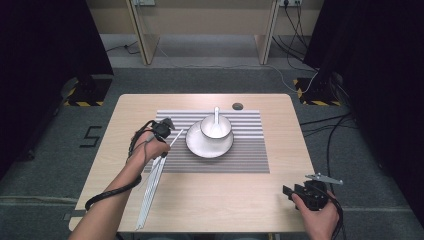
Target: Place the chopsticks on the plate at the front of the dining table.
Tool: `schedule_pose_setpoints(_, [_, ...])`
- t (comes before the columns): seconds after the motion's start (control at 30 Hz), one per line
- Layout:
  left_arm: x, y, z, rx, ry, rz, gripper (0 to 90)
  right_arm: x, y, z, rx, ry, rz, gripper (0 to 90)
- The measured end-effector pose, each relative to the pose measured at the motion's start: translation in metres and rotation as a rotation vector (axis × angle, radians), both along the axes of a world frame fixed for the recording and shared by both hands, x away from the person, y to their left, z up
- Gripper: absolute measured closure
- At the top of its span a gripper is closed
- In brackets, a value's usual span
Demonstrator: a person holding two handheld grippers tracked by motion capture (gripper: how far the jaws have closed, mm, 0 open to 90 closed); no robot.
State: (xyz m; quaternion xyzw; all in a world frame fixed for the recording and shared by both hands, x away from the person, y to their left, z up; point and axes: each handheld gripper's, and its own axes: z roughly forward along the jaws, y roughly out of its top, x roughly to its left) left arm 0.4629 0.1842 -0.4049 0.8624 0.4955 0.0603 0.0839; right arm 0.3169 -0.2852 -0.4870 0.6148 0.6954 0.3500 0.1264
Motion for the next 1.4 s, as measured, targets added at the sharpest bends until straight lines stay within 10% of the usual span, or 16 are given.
schedule_pose_setpoints(1.4, [0.012, -0.016, 0.000, -0.041, -0.024, 0.023, 84.8, 0.000, 0.000, 0.000, 0.002, 0.001, 0.002, 47.2])
